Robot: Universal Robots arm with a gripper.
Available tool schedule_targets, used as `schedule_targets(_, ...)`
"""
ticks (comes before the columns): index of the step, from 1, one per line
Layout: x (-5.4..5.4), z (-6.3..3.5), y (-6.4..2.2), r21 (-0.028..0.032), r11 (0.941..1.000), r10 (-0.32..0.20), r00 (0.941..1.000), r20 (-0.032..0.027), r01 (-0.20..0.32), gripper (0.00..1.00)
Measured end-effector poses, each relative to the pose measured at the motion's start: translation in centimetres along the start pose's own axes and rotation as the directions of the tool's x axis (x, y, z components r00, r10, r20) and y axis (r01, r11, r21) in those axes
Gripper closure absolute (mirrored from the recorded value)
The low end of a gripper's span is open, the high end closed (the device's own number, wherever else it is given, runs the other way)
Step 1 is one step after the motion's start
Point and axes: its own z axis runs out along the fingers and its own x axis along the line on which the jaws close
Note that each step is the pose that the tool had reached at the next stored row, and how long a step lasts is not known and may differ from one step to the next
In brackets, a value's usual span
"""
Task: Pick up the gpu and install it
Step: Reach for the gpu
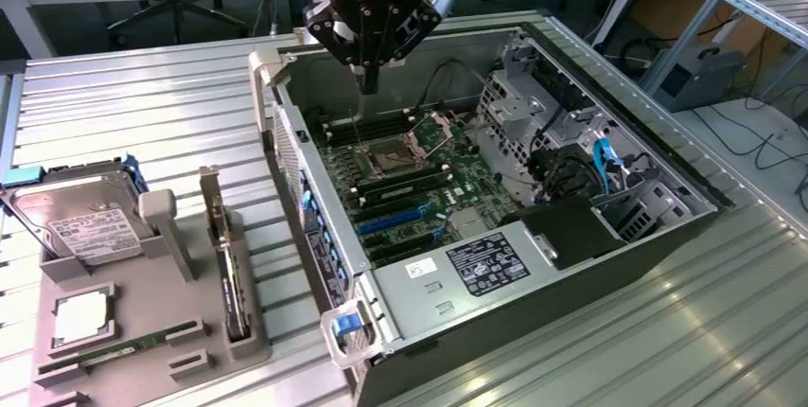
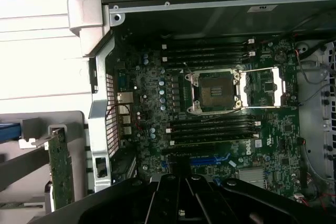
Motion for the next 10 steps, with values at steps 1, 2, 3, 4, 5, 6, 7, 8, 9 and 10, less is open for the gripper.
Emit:
schedule_targets(1,0.1,-0.01,-0.02,0.0000,1.0000,0.000,1.0000,0.0000,0.000,0.89)
schedule_targets(2,0.3,-0.02,-0.02,0.0001,1.0000,0.000,1.0000,-0.0002,0.000,0.89)
schedule_targets(3,0.6,-0.02,-0.05,0.0001,1.0000,0.000,1.0000,-0.0001,0.000,0.89)
schedule_targets(4,1.0,-0.04,-0.08,0.0001,1.0000,0.000,1.0000,0.0001,0.000,0.89)
schedule_targets(5,1.4,-0.05,-0.10,0.0002,1.0000,0.000,1.0000,0.0001,0.000,0.89)
schedule_targets(6,1.6,-0.05,-0.12,0.0002,1.0000,0.000,1.0000,0.0002,0.000,0.89)
schedule_targets(7,2.1,-0.07,-0.16,0.0002,1.0000,0.000,1.0000,0.0002,0.000,0.89)
schedule_targets(8,2.6,-0.08,-0.20,0.0001,1.0000,0.000,1.0000,0.0004,0.000,0.89)
schedule_targets(9,3.2,-0.10,-0.25,0.0001,1.0000,0.000,1.0000,0.0005,0.000,0.89)
schedule_targets(10,4.0,-0.12,-0.30,0.0001,1.0000,0.000,1.0000,0.0007,0.000,0.89)
